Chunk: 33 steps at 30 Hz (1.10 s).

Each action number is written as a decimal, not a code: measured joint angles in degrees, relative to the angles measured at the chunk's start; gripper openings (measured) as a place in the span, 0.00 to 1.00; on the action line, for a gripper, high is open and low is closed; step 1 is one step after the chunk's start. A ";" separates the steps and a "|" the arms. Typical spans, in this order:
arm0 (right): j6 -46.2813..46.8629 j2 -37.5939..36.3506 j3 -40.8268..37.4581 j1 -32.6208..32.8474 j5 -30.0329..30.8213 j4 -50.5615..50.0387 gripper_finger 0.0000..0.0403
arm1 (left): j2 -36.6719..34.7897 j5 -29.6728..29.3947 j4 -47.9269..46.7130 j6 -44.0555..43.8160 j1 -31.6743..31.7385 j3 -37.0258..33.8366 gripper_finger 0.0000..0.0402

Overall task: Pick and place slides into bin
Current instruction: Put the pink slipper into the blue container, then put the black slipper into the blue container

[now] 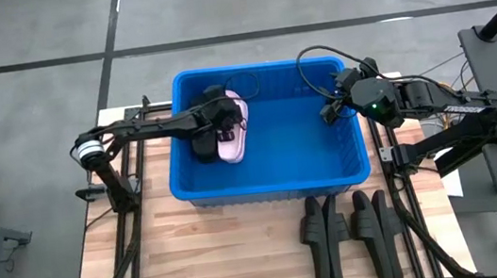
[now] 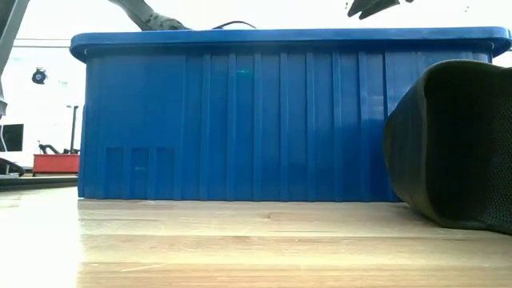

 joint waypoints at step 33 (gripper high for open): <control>-0.70 0.07 0.00 0.00 -0.19 -0.13 0.51 | -19.14 48.43 -9.29 -34.38 -10.07 14.45 0.88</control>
